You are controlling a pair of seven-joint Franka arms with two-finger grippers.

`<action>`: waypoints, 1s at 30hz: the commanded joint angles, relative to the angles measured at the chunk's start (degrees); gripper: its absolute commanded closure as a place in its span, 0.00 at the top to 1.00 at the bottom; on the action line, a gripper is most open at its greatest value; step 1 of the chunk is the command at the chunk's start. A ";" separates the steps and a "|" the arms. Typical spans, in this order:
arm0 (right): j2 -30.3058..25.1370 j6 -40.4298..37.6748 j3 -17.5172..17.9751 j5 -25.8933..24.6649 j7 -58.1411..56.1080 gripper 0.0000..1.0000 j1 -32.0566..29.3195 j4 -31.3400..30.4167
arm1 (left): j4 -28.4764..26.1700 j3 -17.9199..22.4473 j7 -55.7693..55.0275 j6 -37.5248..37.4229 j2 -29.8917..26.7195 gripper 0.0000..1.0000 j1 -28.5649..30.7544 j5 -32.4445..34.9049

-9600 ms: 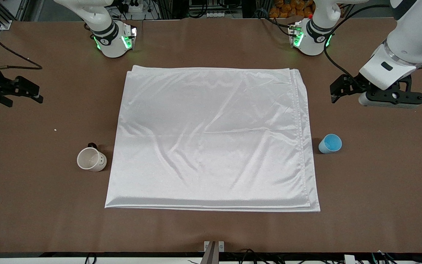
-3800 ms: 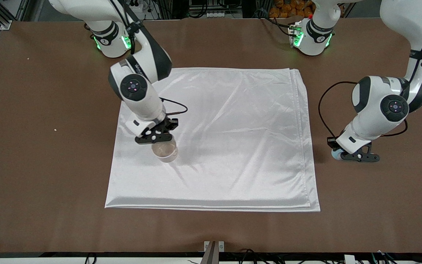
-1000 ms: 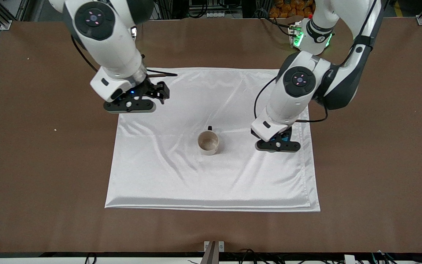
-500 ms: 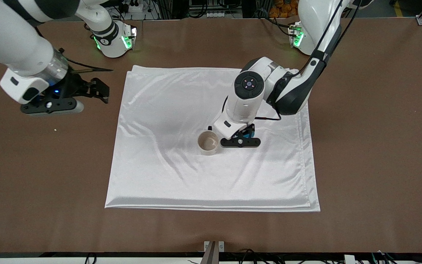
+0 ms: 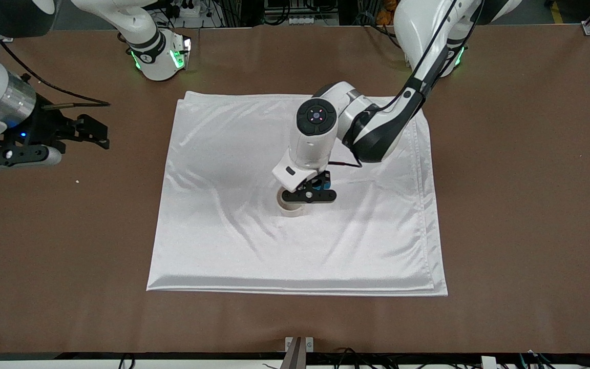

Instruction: Place blue cup into white mug on cloth

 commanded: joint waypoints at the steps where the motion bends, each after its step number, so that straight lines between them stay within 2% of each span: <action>1: -1.26 0.18 0.60 0.52 -1.01 1.00 -2.59 -1.54 | 3.59 0.62 -1.86 -0.94 2.64 0.00 -1.22 0.06; 9: -0.73 0.09 0.69 -3.69 -0.31 1.00 -3.03 -0.75 | 4.12 0.53 -2.13 1.87 4.22 0.00 -1.75 0.06; 16: -0.82 0.27 0.69 -3.35 -0.22 1.00 -4.34 -0.23 | 7.20 0.53 -3.27 3.02 7.38 0.00 -2.54 -0.65; 30: -1.53 0.18 0.95 -3.52 -0.22 1.00 -4.43 -0.22 | 7.20 0.53 -4.15 3.89 8.97 0.00 -4.03 -1.52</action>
